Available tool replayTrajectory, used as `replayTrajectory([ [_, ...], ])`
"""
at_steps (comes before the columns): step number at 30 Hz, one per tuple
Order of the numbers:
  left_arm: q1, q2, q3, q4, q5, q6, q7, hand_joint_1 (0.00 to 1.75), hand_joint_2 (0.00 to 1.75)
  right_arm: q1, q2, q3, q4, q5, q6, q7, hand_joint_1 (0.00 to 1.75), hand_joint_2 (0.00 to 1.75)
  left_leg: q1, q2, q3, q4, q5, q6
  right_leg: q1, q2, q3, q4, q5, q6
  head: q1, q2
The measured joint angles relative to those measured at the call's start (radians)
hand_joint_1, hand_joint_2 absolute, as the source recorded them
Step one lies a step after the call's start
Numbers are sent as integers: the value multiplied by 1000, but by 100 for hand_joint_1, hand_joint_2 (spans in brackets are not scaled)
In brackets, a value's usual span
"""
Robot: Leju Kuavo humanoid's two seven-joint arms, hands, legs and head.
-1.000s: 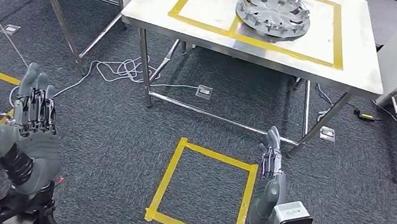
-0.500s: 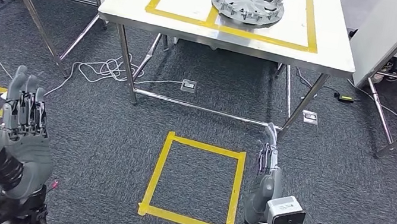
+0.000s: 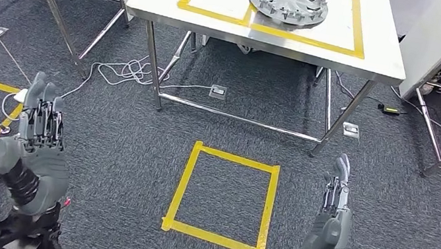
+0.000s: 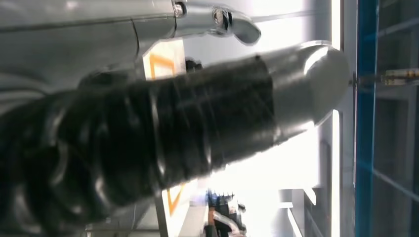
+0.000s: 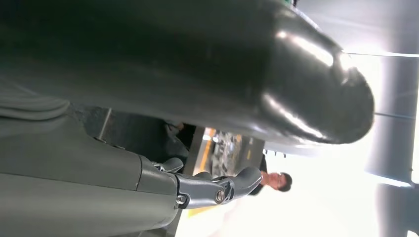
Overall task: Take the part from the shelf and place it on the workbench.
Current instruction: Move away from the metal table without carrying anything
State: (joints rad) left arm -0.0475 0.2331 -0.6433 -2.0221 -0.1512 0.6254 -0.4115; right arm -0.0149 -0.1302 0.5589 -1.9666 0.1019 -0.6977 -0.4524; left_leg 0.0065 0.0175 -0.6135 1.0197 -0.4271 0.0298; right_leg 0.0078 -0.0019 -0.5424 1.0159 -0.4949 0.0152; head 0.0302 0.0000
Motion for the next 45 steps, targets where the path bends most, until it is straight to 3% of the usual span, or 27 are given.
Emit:
replayTrajectory([
  [3, -2, 0, 1, 0, 15, -14, -5, 0, 0, 26, 2, -15, -20, 20, 0, 1, 0, 0, 3, 3, -5, -2, 9, -18, 3, 0, 3, -18, 12, -12, 0, 0],
  [4, -3, 0, 2, 0, 18, -18, -7, 0, 0, 32, 3, -20, -26, 24, 0, 2, 0, 0, 4, 1, -12, 7, -1, -24, 0, 0, 6, -26, 20, -17, -1, 0],
  [6, -5, 1, 4, 1, 25, -24, -11, 0, 0, 40, 5, -27, -34, 29, 0, 8, 0, 0, 6, -7, -44, 81, -59, -33, -6, -1, 8, -36, 38, -25, -11, 0],
  [8, -6, 1, 5, 4, 33, -29, -14, 0, 0, 51, 6, -31, -40, 32, 0, 12, 0, 0, 9, -10, -86, 205, -130, -43, -6, 0, -7, -35, 49, -29, -25, 0],
  [9, -6, 1, 5, 6, 35, -30, -15, 0, 0, 58, 7, -33, -41, 32, 0, 12, 0, 0, 11, -11, -96, 247, -145, -47, -7, 1, -14, -33, 53, -28, -30, 0],
  [10, -5, 1, 5, 8, 37, -31, -16, 0, 0, 64, 8, -36, -43, 32, 0, 12, 0, 0, 13, -11, -90, 253, -143, -50, -7, 2, -21, -31, 57, -26, -33, 0],
  [12, -6, 1, 6, 11, 38, -33, -18, 0, 0, 69, 9, -42, -44, 32, 0, 13, 0, 0, 18, -11, -25, 161, -100, -53, -9, 5, -33, -22, 61, -21, -39, 0],
  [14, -9, 1, 6, 12, 38, -35, -20, 0, 0, 71, 9, -46, -48, 32, 0, 13, 0, 0, 19, -15, 48, 43, -75, -49, -8, 8, -47, -7, 62, -12, -45, 0],
  [15, -11, 0, 6, 13, 38, -36, -21, 0, 0, 72, 9, -48, -52, 32, 0, 13, 0, 0, 18, -17, 66, 12, -73, -43, -7, 9, -54, -1, 64, -6, -46, 0],
  [19, -14, 0, 6, 13, 38, -37, -24, 0, 0, 75, 10, -49, -57, 28, 0, 20, 0, 0, 15, -18, 60, 4, -60, -13, -9, 10, -73, 12, 67, 17, -39, 0],
  [21, -13, -1, 6, 14, 39, -38, -26, 0, 0, 75, 9, -49, -57, 25, 0, 23, 0, 0, 18, -16, 52, 0, -49, 0, -12, 9, -105, 80, 17, 27, -29, 0],
  [23, -13, -2, 6, 15, 41, -38, -29, 0, 0, 76, 9, -49, -57, 22, 0, 24, 0, 0, 15, -14, 38, 1, -40, 6, -13, 8, -153, 210, -55, 33, -15, 0],
  [25, -11, -2, 6, 15, 44, -38, -31, 0, 0, 77, 9, -49, -56, 21, 0, 24, 0, 0, 11, -13, 22, 4, -31, 7, -13, 8, -171, 282, -79, 32, -6, 0],
  [26, -11, -2, 6, 16, 46, -38, -32, 0, 0, 77, 9, -49, -56, 21, 0, 24, 0, 0, 9, -13, 16, 5, -26, 7, -13, 8, -152, 263, -66, 28, -3, 0],
  [28, -10, -2, 6, 17, 50, -38, -33, 0, 0, 77, 9, -49, -56, 21, 0, 24, 0, 0, 7, -12, 9, 6, -19, 4, -8, 7, -73, 134, -19, 13, 3, 0],
  [30, -11, -2, 6, 17, 51, -38, -35, 0, 0, 75, 9, -49, -57, 22, 0, 24, 0, 0, 5, -11, 3, 6, -12, -4, -1, 5, -13, 24, 0, -1, 4, 0],
  [32, -10, -2, 6, 17, 52, -38, -36, 0, 0, 75, 9, -49, -57, 22, 0, 25, 0, 0, 7, -9, -2, 3, -2, -17, 6, 5, -3, -3, 2, -10, 3, 0],
  [34, -10, -2, 7, 17, 52, -37, -36, 0, 0, 76, 9, -49, -57, 22, 0, 26, 0, 0, 8, -10, -8, 1, 1, -29, 3, 5, 1, -14, 16, -18, 3, 0],
  [36, -9, -2, 8, 17, 52, -37, -37, 0, 0, 75, 9, -49, -57, 22, 1, 28, 0, 0, 8, -13, -33, 51, -40, -40, -3, 4, 3, -29, 34, -24, -7, 0],
  [38, -7, -2, 10, 17, 52, -36, -38, 0, 0, 74, 9, -49, -56, 22, 1, 32, 0, 0, 10, -15, -80, 173, -113, -47, -3, 3, -10, -31, 45, -29, -21, 0],
  [40, -4, -2, 10, 19, 53, -36, -38, 0, 0, 74, 9, -49, -56, 21, 1, 35, 0, 0, 10, -15, -108, 262, -147, -51, -2, 4, -24, -28, 54, -30, -30, 0],
  [41, -3, -2, 11, 20, 53, -36, -38, 0, 0, 74, 9, -49, -55, 21, 1, 37, 0, 0, 10, -15, -96, 254, -137, -50, -2, 4, -31, -26, 57, -29, -33, 0],
  [42, -3, -2, 12, 21, 53, -36, -38, 0, 0, 74, 9, -49, -55, 21, 1, 38, 0, 0, 10, -15, -63, 206, -113, -48, -2, 5, -36, -23, 60, -28, -37, 0],
  [45, -3, -2, 13, 22, 53, -36, -39, 0, 0, 73, 9, -49, -55, 21, 1, 40, 0, 0, 7, -16, 52, 17, -67, -33, 1, 7, -48, -11, 65, -19, -45, 0],
])
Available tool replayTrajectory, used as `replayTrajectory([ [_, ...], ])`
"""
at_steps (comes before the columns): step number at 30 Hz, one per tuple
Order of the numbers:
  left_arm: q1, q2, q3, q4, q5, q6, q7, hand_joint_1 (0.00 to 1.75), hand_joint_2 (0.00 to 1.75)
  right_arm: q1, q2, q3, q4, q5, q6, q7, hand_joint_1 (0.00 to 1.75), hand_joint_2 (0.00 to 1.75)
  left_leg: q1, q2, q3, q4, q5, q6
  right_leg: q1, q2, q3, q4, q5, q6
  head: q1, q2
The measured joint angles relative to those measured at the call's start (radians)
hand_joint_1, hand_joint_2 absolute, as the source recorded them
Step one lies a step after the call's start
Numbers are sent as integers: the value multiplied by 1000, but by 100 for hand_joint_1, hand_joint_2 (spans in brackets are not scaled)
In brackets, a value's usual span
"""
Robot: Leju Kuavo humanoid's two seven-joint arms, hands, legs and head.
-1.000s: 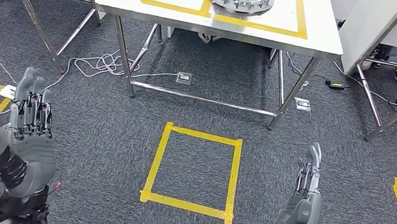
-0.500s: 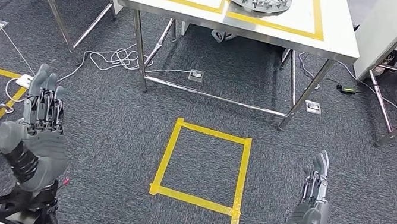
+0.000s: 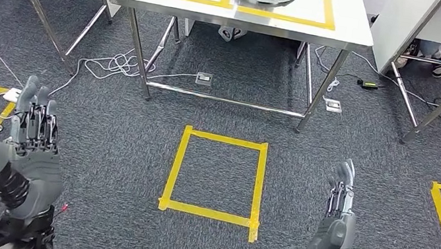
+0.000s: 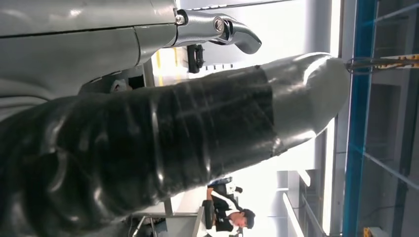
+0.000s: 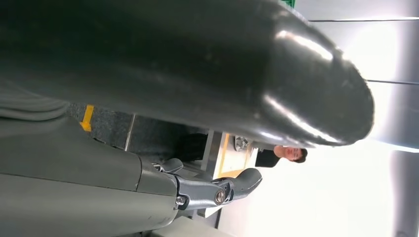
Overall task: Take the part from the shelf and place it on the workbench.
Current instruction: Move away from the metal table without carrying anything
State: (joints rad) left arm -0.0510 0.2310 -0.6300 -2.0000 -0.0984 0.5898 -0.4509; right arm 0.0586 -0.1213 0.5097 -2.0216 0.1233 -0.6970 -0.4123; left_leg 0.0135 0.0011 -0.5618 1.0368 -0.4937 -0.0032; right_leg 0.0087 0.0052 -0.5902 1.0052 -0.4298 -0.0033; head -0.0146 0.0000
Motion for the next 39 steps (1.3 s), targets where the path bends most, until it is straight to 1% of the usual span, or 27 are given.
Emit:
replayTrajectory([
  [1, 0, 0, 0, 0, 0, 0, -1, 0, 0, -1, 0, 0, 0, 0, 0, 0, 0, 0, -2, -1, 13, -23, 0, 7, 0, 0, -4, 3, 3, 6, 0, 0],
  [3, 0, 0, 1, 0, 0, 0, -2, 0, 0, -2, 0, 0, 0, 0, 0, 1, 0, 0, -5, -2, 14, -25, 7, 20, -1, 0, -10, 3, 10, 18, 2, 0],
  [5, 1, 0, 1, 0, 0, 1, -2, 0, 0, -2, -1, 1, 0, 0, 0, 1, 0, 0, -1, -1, 10, -30, 19, 32, -3, 0, -24, 21, -4, 30, 5, 0],
  [7, 1, -1, 1, 0, 0, 0, -2, 0, 0, -3, -1, 1, 0, 0, 0, 1, 0, 0, 2, 1, 1, -34, 30, 42, -7, 0, -61, 107, -66, 42, 16, 0],
  [9, 1, -1, 1, 1, 0, 0, -3, 0, 0, -3, -1, 1, 0, 0, 0, 2, 0, 0, 2, 2, -16, -33, 40, 45, -12, -1, -105, 238, -136, 50, 28, 0],
  [10, 2, -1, 1, 1, 1, 0, -3, 0, 0, -3, -2, 1, 1, 0, 0, 3, 0, 0, 1, 2, -25, -32, 45, 45, -13, -1, -115, 279, -152, 52, 32, 0],
  [11, 2, -1, 1, 2, 1, 0, -3, 0, 0, -3, -2, 1, 1, 0, 0, 4, 0, 0, 1, 2, -32, -31, 50, 44, -14, -1, -107, 281, -149, 52, 35, 0],
  [12, 2, -1, 1, 2, 2, 0, -3, 0, 0, -3, -2, 1, 2, 0, 0, 5, 0, 0, 1, 2, -38, -30, 55, 42, -14, -1, -79, 244, -129, 49, 38, 0],
  [14, 2, -2, 1, 3, 2, 0, -3, 0, 0, -5, -2, 1, 2, -1, 0, 7, 0, 0, 0, 2, -46, -29, 63, 37, -11, -1, 10, 96, -84, 39, 44, 0],
  [15, 2, -2, 1, 3, 2, 0, -3, 0, 0, -6, -2, 1, 2, -1, 0, 7, 0, 0, -1, 2, -49, -28, 67, 33, -8, -1, 43, 36, -72, 34, 45, 0],
  [16, 2, -2, 1, 3, 2, 0, -4, 0, 0, -8, -2, 1, 2, -1, 0, 7, 0, 0, 0, 2, -52, -28, 71, 27, -5, -1, 61, -1, -69, 28, 46, 0],
  [19, 2, -3, 2, 3, 2, 0, -4, 0, 0, -10, -2, 1, 2, -3, 0, 7, 0, 0, 3, 4, -59, -29, 82, 8, -1, -2, 62, -16, -59, 13, 45, 0],
  [20, 2, -3, 2, 3, 2, 0, -4, 0, 0, -11, -2, 1, 2, -3, 0, 7, 0, 0, 3, 4, -66, -20, 72, 3, -3, -3, 63, -20, -52, 7, 43, 0],
  [22, 2, -3, 3, 3, 2, 1, -4, 0, 0, -12, -1, 2, 3, -3, 0, 6, 0, 0, 3, 2, -100, 54, 16, -5, -8, -5, 63, -27, -37, -4, 33, 0],
  [24, 3, -4, 3, 3, 2, 2, -4, 0, 0, -12, -1, 2, 4, -3, 0, 6, 0, 0, 4, 1, -150, 189, -57, -12, -8, -6, 48, -26, -27, -8, 21, 0],
  [25, 4, -4, 3, 3, 2, 2, -4, 0, 0, -12, -1, 2, 4, -3, 0, 6, 0, 0, 4, 1, -166, 240, -76, -14, -7, -6, 40, -25, -22, -7, 17, 0],
  [26, 4, -4, 4, 3, 2, 2, -4, 0, 0, -12, -1, 2, 5, -3, 0, 6, 0, 0, 4, 1, -165, 256, -78, -15, -7, -6, 33, -24, -18, -7, 14, 0],
  [27, 4, -4, 4, 3, 2, 2, -4, 0, 0, -12, -1, 2, 5, -3, 0, 6, 0, 0, 4, 1, -142, 229, -62, -14, -7, -5, 27, -22, -14, -5, 11, 0],
  [29, 3, -4, 4, 3, 2, 2, -4, 0, 0, -12, -1, 1, 6, -3, 0, 6, 0, 0, 4, 1, -52, 91, -17, -9, -7, -4, 18, -15, -10, 0, 4, 0],
  [30, 3, -4, 4, 3, 2, 2, -4, 0, 0, -12, -1, 1, 6, -3, 0, 6, 0, 0, 3, 0, -12, 28, -4, -4, -5, -3, 13, -9, -9, 4, 1, 0],
  [31, 2, -4, 4, 3, 2, 2, -4, 0, 0, -12, -1, 1, 6, -3, 0, 6, 0, 0, 2, 0, 13, -13, 0, 1, -4, -3, 9, -5, -7, 9, 0, 0],
  [32, 2, -4, 4, 3, 2, 2, -4, 0, 0, -13, -1, 1, 6, -3, 0, 6, 0, 0, -1, -1, 22, -29, -2, 8, -3, -2, 4, -3, -4, 15, 1, 0],
  [34, 3, -4, 4, 3, 2, 2, -4, 0, 0, -13, -1, 2, 6, -3, 0, 5, 0, 0, -2, -2, 19, -31, 8, 21, -5, -2, -3, -2, 3, 28, 4, 0],
  [35, 3, -4, 4, 3, 2, 2, -4, 0, 0, -13, -1, 2, 6, -3, 0, 5, 0, 0, -1, -1, 16, -33, 13, 28, -6, -3, -10, 5, -3, 34, 5, 0],
  [36, 3, -4, 4, 3, 2, 2, -4, 0, 0, -13, -1, 2, 6, -3, 0, 5, 0, 0, 1, 0, 13, -36, 19, 35, -7, -3, -22, 26, -22, 39, 9, 0],
  [37, 3, -4, 4, 3, 2, 2, -4, 0, 0, -13, -2, 2, 6, -3, 0, 5, 0, 0, 3, 1, 8, -38, 25, 40, -9, -3, -43, 70, -53, 45, 15, 0],
  [39, 3, -5, 4, 3, 2, 2, -4, 0, 0, -12, -2, 2, 6, -3, 0, 4, 0, 0, 2, 1, -7, -37, 34, 45, -12, -3, -94, 204, -128, 52, 28, 0],
])
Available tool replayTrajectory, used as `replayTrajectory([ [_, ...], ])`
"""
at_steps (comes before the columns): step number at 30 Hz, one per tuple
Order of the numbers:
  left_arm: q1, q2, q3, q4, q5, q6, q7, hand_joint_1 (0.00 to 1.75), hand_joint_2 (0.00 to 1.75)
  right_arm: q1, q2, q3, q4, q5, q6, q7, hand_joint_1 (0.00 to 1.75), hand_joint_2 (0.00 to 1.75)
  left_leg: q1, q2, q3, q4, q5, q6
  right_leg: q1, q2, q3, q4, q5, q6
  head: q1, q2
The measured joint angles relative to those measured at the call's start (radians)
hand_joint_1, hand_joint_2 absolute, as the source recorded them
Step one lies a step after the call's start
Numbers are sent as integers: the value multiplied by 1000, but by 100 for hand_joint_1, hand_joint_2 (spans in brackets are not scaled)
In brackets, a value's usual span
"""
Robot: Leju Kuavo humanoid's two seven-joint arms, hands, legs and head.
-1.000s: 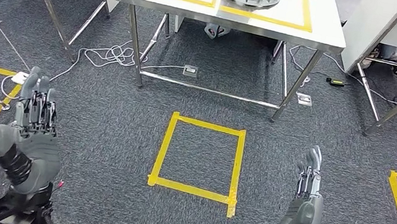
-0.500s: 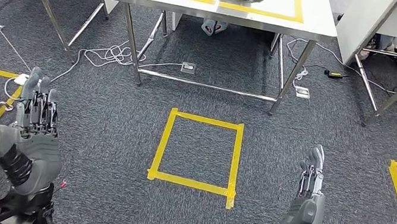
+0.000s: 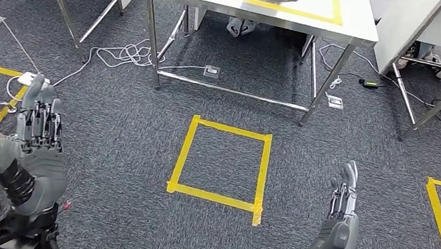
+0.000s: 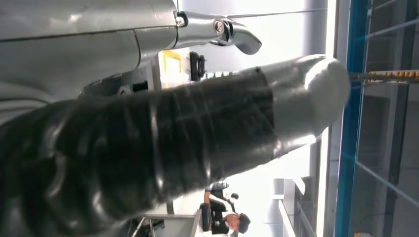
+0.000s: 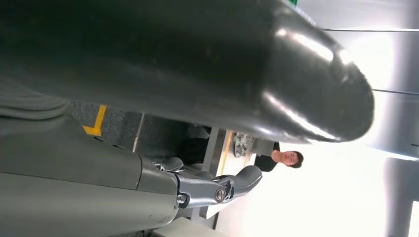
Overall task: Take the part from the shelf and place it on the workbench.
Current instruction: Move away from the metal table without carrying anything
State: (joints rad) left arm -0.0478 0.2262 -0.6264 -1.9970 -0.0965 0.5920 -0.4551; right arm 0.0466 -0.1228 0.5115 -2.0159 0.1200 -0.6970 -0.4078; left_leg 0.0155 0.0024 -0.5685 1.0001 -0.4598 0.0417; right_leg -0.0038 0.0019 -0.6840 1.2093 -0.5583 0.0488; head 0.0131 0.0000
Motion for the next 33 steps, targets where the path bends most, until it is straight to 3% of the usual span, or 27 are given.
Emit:
replayTrajectory([
  [1, 0, 0, 0, 0, 0, 0, 0, 0, 0, 1, 0, 0, 0, 0, 0, 0, 0, 0, -1, 0, -8, 1, 5, 0, -1, 0, -19, 58, -24, 2, 4, 0],
  [2, 1, 0, 0, 0, 0, 0, 0, 0, 0, 1, 0, 0, 1, 0, 0, 0, 0, 0, -2, 0, -16, 2, 10, 0, -1, 0, -23, 84, -31, 1, 7, 0],
  [3, 1, 0, 0, 0, 0, 0, 0, 0, 0, 2, 0, 0, 2, 0, 0, 0, 0, 0, -2, 0, -23, 3, 14, -1, -1, 0, -6, 67, -19, -1, 11, 0],
  [6, 1, 0, 0, 0, 0, 0, 0, 0, 0, 0, 0, 0, 3, -1, 0, 0, 0, 0, -6, -1, -33, 4, 26, -7, 5, -1, 119, -141, 49, -20, 19, 0],
  [8, 1, 0, 0, 0, 0, 0, 0, 0, 0, -2, 0, 0, 3, 0, 0, 0, 0, 0, -5, 0, -38, 3, 34, -18, 12, -2, 159, -217, 59, -31, 20, 0],
  [11, 1, 0, 1, 0, 0, 1, 0, 0, 0, -1, 0, 0, 3, 0, 0, 0, 0, 0, -3, 2, -43, -3, 41, -34, 16, -1, 157, -231, 69, -39, 19, 0],
  [14, 1, 0, 3, 0, 0, 1, 0, 0, 0, -1, 1, 0, 3, 0, 0, 0, 0, 0, -7, 1, -50, -17, 31, -14, 11, 1, 163, -242, 74, -21, 7, 0],
  [15, 1, 0, 4, 0, 0, 1, 0, 0, 0, -1, 2, 0, 4, 0, 0, 0, 0, 0, -8, 2, -49, -21, 30, -6, 10, 2, 162, -242, 75, -21, 1, 0],
  [16, 2, 0, 4, 0, 0, 1, 0, 0, 0, 0, 2, 0, 4, -1, 0, 0, 0, 0, -8, 1, -47, -22, 31, -6, 11, 2, 159, -242, 76, -28, -2, 0],
  [22, 2, 0, 5, 0, 0, 3, 0, 0, 0, 1, 2, 0, 4, -1, 0, 0, 0, 0, -5, 0, -33, -26, 61, -32, 13, 2, 161, -234, 78, -38, -11, 0],
  [33, 2, 0, 6, 0, 1, 6, -1, 0, 0, 1, 2, 0, 4, 7, 0, 4, 0, 0, -8, 0, -37, -25, 59, -34, 10, 2, 162, -235, 78, -38, -11, 0],
])
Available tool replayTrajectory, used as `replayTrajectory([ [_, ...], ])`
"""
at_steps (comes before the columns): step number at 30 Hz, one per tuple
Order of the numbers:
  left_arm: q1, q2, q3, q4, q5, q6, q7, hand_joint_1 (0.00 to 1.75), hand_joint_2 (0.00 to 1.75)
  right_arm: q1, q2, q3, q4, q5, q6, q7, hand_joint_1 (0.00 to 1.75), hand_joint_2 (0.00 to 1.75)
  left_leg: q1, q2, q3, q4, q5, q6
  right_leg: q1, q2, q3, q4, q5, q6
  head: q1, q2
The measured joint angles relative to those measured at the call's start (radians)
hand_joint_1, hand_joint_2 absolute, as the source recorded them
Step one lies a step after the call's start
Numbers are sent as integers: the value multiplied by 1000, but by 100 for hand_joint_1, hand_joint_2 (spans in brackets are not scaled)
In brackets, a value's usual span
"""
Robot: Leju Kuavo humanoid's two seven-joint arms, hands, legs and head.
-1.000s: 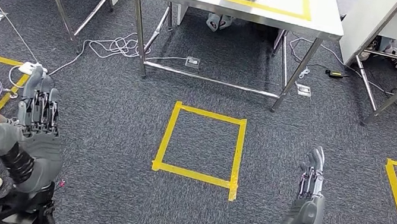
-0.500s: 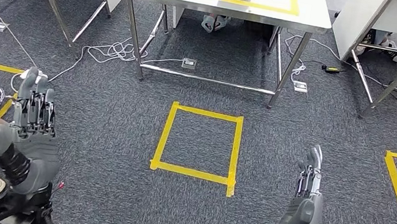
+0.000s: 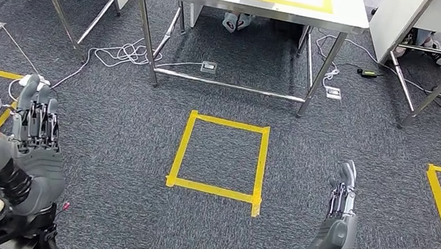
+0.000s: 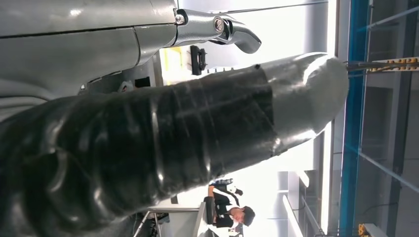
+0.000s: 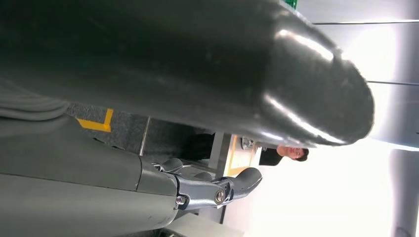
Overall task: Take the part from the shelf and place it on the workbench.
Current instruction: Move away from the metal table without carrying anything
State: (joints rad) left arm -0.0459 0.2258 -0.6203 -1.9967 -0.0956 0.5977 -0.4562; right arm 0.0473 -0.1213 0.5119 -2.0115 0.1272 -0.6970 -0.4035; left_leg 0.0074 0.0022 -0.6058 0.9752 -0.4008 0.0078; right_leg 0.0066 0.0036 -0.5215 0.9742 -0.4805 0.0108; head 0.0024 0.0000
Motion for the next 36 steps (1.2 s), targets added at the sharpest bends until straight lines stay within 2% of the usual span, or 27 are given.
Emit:
replayTrajectory([
  [6, 1, 0, 3, 0, 3, 2, -5, 0, 0, 0, 0, 0, 1, 19, 0, 12, 0, 0, -5, -1, -4, 5, -9, 24, -4, -3, 3, -6, -1, 18, -7, 0],
  [8, 1, 0, 4, -1, 4, 3, -6, 0, 0, -1, 0, 0, 0, 21, 0, 14, 0, 0, 1, -3, 6, -13, -1, 30, -4, -5, -3, 4, -10, 25, -7, 0],
  [9, 1, 0, 4, -2, 4, 3, -6, 0, 0, -2, 0, 0, 0, 21, 0, 15, 0, 0, 5, -5, 12, -22, 4, 32, -4, -5, -15, 32, -29, 29, -5, 0],
  [10, 1, 0, 4, -2, 4, 3, -7, 0, 0, -2, 0, 0, 1, 21, 0, 15, 0, 0, 8, -7, 15, -26, 7, 34, -7, -4, -40, 83, -57, 33, 0, 0],
  [12, 2, 0, 4, -1, 5, 3, -7, 0, 0, -2, 0, 0, 1, 21, 0, 15, 0, 0, 8, -16, 13, -26, 7, 35, -13, -4, -103, 219, -120, 42, 10, 0],
  [13, 3, 0, 4, 0, 6, 3, -6, 0, 0, -1, 0, 0, 2, 21, 0, 15, 0, 0, 8, -22, 10, -24, 7, 34, -17, -4, -127, 267, -133, 46, 13, 0],
  [14, 4, 0, 4, 0, 6, 3, -6, 0, 0, 0, 0, 0, 2, 21, 0, 15, 0, 0, 9, -30, 8, -20, 6, 33, -20, -4, -135, 278, -127, 49, 15, 0],
  [15, 5, -1, 4, 0, 6, 3, -6, 0, 0, 0, 0, 0, 2, 21, 0, 15, 0, 0, 10, -38, 6, -15, 4, 30, -23, -3, -122, 249, -101, 51, 17, 0],
  [16, 6, -1, 4, 0, 6, 3, -6, 0, 0, 0, 0, 0, 3, 21, 0, 15, 0, 0, 12, -47, 4, -8, 2, 26, -26, 2, -92, 185, -64, 52, 19, 0],
  [18, 7, -1, 4, 0, 7, 3, -6, 0, 0, -1, 0, 0, 3, 21, 0, 15, 0, 0, 13, -63, -2, 6, -3, 15, -29, 25, -32, 59, -20, 48, 24, 0],
  [19, 8, -1, 4, 0, 7, 3, -7, 0, 0, -2, 0, 1, 2, 21, 0, 16, 0, 0, 13, -69, -5, 10, -3, 8, -28, 33, -15, 26, -14, 43, 25, 0],
  [20, 9, -1, 4, 0, 7, 3, -7, 0, 0, -2, 0, 1, 2, 21, 0, 16, 0, 0, 13, -75, -9, 12, -2, 1, -25, 36, -8, 17, -18, 35, 24, 0],
  [22, 11, -1, 5, 0, 7, 3, -7, 0, 0, -3, 0, 1, 2, 21, 0, 16, 0, 0, 16, -84, -13, 10, 3, -12, -23, 21, -2, 16, -10, 19, 22, 0],
  [24, 12, 0, 6, -1, 7, 4, -7, 0, 0, -4, 0, 1, 2, 21, 0, 16, 0, 0, 15, -66, -34, 44, -19, -21, -26, 6, 2, 10, -3, 4, 13, 0],
  [25, 13, 0, 7, -1, 8, 4, -7, 0, 0, -4, 1, 1, 2, 21, 1, 16, 0, 0, 15, -48, -57, 90, -45, -23, -27, -3, 3, 7, 0, -1, 6, 0],
  [27, 13, 0, 8, 0, 8, 5, -7, 0, 0, -3, 1, 1, 3, 21, 1, 17, 0, 0, 14, -18, -120, 227, -108, -27, -23, -18, 1, 6, -1, -5, -11, 0],
  [28, 14, 0, 8, 0, 9, 6, -7, 0, 0, -3, 1, 1, 4, 21, 1, 17, 0, 0, 14, -12, -145, 281, -125, -27, -21, -28, 1, 7, -1, -6, -16, 0],
  [29, 15, 0, 8, 0, 10, 7, -7, 0, 0, -3, 1, 1, 4, 21, 1, 18, 0, 0, 14, -9, -154, 304, -125, -27, -19, -37, 1, 7, -2, -7, -19, 0],
  [30, 15, 0, 8, 0, 10, 7, -7, 0, 0, -3, 1, 1, 4, 21, 1, 19, 0, 0, 13, -6, -142, 285, -109, -24, -17, -47, 2, 7, -4, -6, -23, 0],
  [31, 16, 0, 8, 0, 11, 7, -7, 0, 0, -3, 1, 1, 5, 21, 1, 20, 0, 0, 13, 0, -111, 230, -80, -21, -16, -56, 4, 7, -6, -5, -27, 0],
  [33, 15, 0, 9, 0, 12, 8, -7, 0, 0, -4, 1, 1, 5, 22, 1, 21, 0, 0, 4, 40, -32, 91, -41, -10, -13, -73, 9, 9, -12, 1, -34, 0],
  [34, 14, 0, 9, 0, 12, 8, -8, 0, 0, -4, 1, 1, 5, 22, 1, 21, 0, 0, -1, 59, -5, 47, -35, -4, -11, -81, 10, 10, -15, 6, -37, 0],
  [35, 14, 0, 9, 0, 12, 8, -8, 0, 0, -4, 1, 1, 5, 22, 1, 21, 0, 0, -6, 71, 6, 27, -39, 2, -8, -89, 10, 12, -17, 11, -37, 0],
  [36, 14, 0, 10, 0, 12, 8, -8, 0, 0, -5, 1, 1, 5, 22, 1, 21, 0, 0, -9, 70, 8, 26, -41, 8, -6, -98, 10, 12, -19, 15, -37, 0],
])
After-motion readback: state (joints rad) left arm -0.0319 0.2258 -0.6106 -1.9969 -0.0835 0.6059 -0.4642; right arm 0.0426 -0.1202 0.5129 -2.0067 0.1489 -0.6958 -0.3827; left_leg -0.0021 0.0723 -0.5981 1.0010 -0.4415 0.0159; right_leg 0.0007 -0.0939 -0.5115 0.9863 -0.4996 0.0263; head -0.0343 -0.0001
